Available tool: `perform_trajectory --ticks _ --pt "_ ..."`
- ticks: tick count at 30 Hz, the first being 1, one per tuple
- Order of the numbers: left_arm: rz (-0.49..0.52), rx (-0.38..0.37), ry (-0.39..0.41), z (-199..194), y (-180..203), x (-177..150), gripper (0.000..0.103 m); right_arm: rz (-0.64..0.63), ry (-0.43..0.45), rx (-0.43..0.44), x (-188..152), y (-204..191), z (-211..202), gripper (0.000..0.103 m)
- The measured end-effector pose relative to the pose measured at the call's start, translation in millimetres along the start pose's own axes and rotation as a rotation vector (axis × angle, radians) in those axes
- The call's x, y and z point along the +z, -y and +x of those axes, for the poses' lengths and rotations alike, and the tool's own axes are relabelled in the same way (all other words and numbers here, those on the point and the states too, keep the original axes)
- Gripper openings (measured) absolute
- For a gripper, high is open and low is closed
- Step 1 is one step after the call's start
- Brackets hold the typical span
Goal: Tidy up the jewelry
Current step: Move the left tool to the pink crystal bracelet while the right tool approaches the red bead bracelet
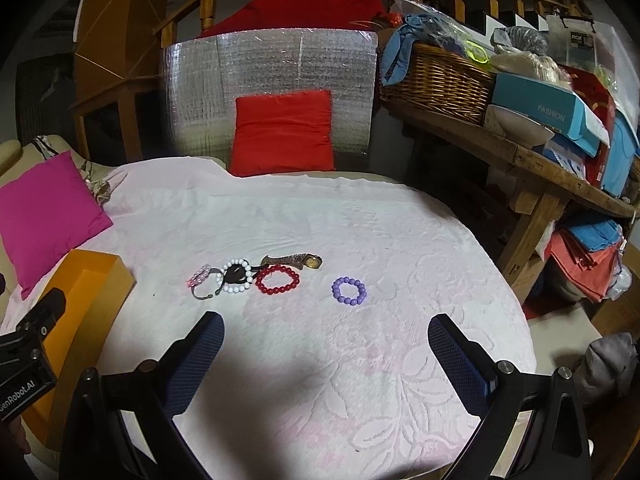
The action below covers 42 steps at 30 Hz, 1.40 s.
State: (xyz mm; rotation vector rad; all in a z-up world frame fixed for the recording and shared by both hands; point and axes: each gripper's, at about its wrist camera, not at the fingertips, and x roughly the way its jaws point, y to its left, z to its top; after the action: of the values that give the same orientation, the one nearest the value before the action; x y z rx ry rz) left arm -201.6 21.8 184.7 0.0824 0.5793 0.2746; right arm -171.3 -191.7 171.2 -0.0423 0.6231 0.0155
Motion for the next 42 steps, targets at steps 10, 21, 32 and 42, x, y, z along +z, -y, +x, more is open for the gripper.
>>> perform_trajectory --ticks 10,21,32,42 --pt "-0.007 -0.059 -0.042 39.9 8.8 13.0 0.103 0.016 -0.024 0.012 7.9 12.0 34.5 0.103" --pt "-0.054 -0.153 -0.219 131.8 -1.2 8.3 0.103 0.26 -0.06 0.228 18.7 91.3 153.1 0.102" --pt "0.117 -0.238 -0.192 197.7 59.9 32.0 0.103 0.479 -0.27 0.383 7.9 111.9 206.2 0.08" --pt "0.169 -0.245 -0.287 225.6 79.5 -1.8 0.099 0.51 -0.313 0.426 6.3 115.2 217.5 0.08"
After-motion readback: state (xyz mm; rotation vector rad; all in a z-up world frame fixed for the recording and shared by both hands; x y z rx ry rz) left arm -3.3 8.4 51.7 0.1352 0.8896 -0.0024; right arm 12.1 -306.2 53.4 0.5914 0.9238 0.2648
